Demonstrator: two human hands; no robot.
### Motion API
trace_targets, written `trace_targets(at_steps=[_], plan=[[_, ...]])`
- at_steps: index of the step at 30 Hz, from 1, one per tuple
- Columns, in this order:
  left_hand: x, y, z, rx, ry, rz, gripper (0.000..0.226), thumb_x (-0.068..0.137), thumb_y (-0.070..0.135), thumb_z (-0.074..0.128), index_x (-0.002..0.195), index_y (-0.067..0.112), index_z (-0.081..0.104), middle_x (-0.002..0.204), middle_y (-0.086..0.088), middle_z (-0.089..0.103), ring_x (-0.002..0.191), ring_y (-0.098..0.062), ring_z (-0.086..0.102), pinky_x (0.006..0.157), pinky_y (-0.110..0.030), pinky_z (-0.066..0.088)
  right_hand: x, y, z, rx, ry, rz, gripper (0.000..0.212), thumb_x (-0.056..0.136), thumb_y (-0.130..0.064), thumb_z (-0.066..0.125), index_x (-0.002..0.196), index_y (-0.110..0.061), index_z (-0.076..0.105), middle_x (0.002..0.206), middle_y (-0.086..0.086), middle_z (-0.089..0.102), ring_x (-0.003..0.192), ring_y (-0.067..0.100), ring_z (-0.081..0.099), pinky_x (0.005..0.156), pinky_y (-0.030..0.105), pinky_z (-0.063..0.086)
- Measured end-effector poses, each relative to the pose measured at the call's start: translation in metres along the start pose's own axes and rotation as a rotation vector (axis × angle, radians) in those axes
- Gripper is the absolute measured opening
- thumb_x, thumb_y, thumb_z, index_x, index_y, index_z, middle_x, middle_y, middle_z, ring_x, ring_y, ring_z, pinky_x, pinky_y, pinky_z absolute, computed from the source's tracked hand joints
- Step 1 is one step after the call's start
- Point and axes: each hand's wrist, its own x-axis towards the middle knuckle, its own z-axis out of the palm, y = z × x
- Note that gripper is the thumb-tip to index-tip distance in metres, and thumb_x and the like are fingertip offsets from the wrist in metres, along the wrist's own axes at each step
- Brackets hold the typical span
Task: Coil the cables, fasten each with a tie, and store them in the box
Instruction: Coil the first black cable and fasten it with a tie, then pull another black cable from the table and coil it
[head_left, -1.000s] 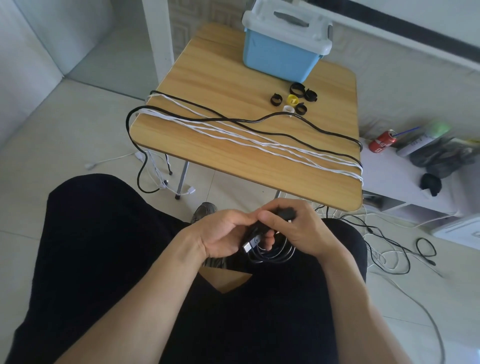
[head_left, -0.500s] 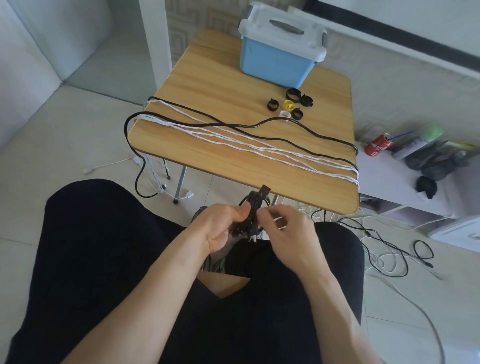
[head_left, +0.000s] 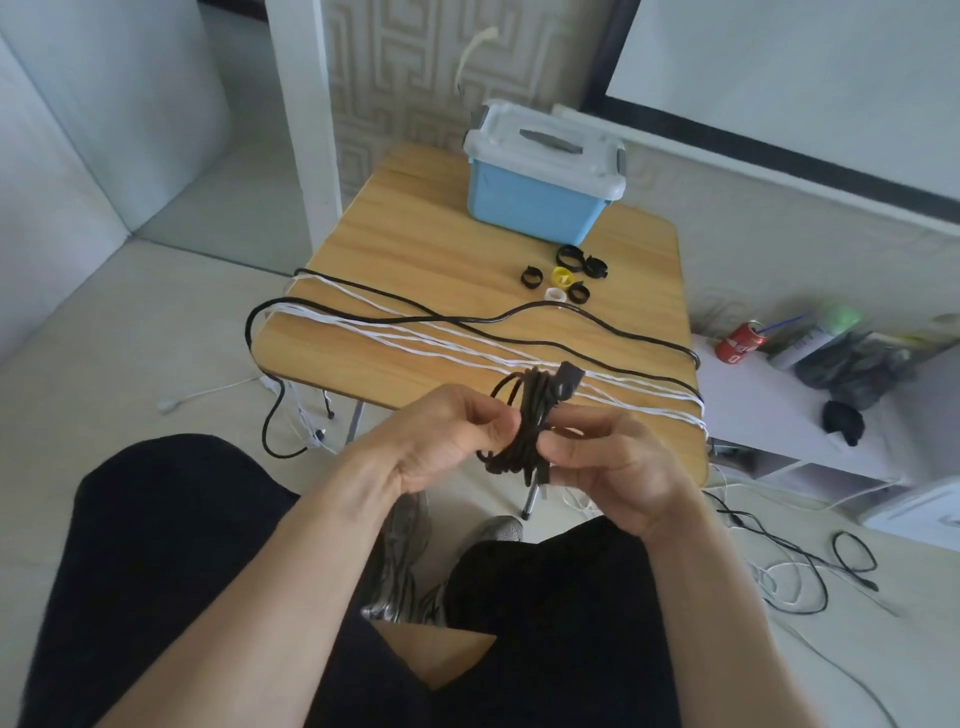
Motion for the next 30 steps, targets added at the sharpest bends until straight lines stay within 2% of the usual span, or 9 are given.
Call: trace_targets(at_steps=[5,11,13,15,19,21,23,26,30], plan=[[0.017,0.036,-0.006,0.082,0.037,0.08,0.021,0.08,0.043,0.072,0.069,0.027,0.08,0.076,0.003,0.074,0.076,-0.005,0.061,0.085,-0.033,0.038,0.017,-0.021,-0.009,0.037,0.006,-0.08,0.062,0.043,-0.022,0.099,0.095,0.005,0.078,0.102,0.025,0.074,0.093,0.039,0.073,0.076,0.04,0.062],[0.045,0.059,-0.003,0.28,0.327,0.113,0.038,0.104,0.039,0.045,0.103,0.017,0.076,0.102,-0.005,0.077,0.103,-0.014,0.07,0.092,-0.021,0.049,0.045,-0.047,0.001,-0.037,0.278,-0.176,0.023,0.089,-0.009,0.072,0.109,0.001,0.075,0.095,0.014,0.076,0.084,0.021,0.07,0.072,0.03,0.059],[0.059,0.067,-0.001,0.471,0.4,0.133,0.048,0.105,0.043,0.045,0.095,0.008,0.076,0.095,-0.015,0.076,0.096,-0.03,0.07,0.087,-0.041,0.052,0.057,-0.05,0.004,-0.098,0.322,-0.181,0.02,0.097,-0.016,0.063,0.11,-0.006,0.075,0.098,0.008,0.077,0.088,0.016,0.072,0.069,0.025,0.056],[0.074,0.078,-0.002,0.726,0.416,0.148,0.05,0.105,0.04,0.047,0.074,0.009,0.072,0.075,-0.015,0.07,0.076,-0.035,0.064,0.067,-0.042,0.049,0.067,-0.053,0.003,-0.09,0.325,-0.181,0.023,0.098,-0.024,0.063,0.111,-0.008,0.074,0.102,0.006,0.077,0.097,0.016,0.072,0.073,0.026,0.054],[0.091,0.101,-0.012,0.916,0.443,0.238,0.054,0.103,0.03,0.051,0.051,0.017,0.05,0.049,0.001,0.05,0.047,-0.01,0.047,0.05,-0.029,0.031,0.088,-0.063,-0.018,0.126,0.317,-0.109,0.027,0.098,-0.025,0.066,0.116,-0.005,0.071,0.097,0.004,0.075,0.088,0.015,0.068,0.069,0.027,0.05],[0.1,0.115,-0.026,0.857,0.518,0.344,0.041,0.103,0.031,0.05,0.075,0.011,0.073,0.074,-0.001,0.071,0.07,-0.006,0.064,0.066,-0.024,0.048,0.102,-0.075,-0.04,0.317,0.367,-0.059,0.03,0.098,-0.025,0.065,0.119,-0.005,0.068,0.094,0.004,0.073,0.085,0.015,0.069,0.063,0.025,0.05],[0.11,0.128,-0.044,0.76,0.628,0.4,0.028,0.103,0.027,0.051,0.113,0.012,0.073,0.109,0.001,0.073,0.101,-0.01,0.066,0.088,-0.022,0.049,0.112,-0.088,-0.066,0.374,0.386,-0.081,0.021,0.101,-0.025,0.058,0.111,-0.009,0.067,0.092,0.002,0.07,0.085,0.013,0.068,0.065,0.025,0.049],[0.137,0.144,-0.075,0.682,0.718,0.385,0.025,0.102,0.019,0.051,0.116,0.017,0.072,0.112,0.004,0.071,0.103,-0.009,0.064,0.089,-0.023,0.049,0.128,-0.114,-0.099,0.241,0.396,-0.135,0.018,0.099,-0.02,0.055,0.084,-0.018,0.065,0.089,0.002,0.067,0.086,0.013,0.062,0.072,0.031,0.04],[0.188,0.152,-0.111,0.651,0.924,0.301,0.026,0.096,0.014,0.051,0.111,0.018,0.072,0.103,0.009,0.068,0.1,-0.011,0.062,0.076,-0.018,0.04,0.168,-0.149,-0.133,0.169,0.576,-0.115,0.017,0.096,-0.019,0.059,0.079,-0.019,0.058,0.076,-0.001,0.059,0.069,0.012,0.057,0.068,0.031,0.041]])
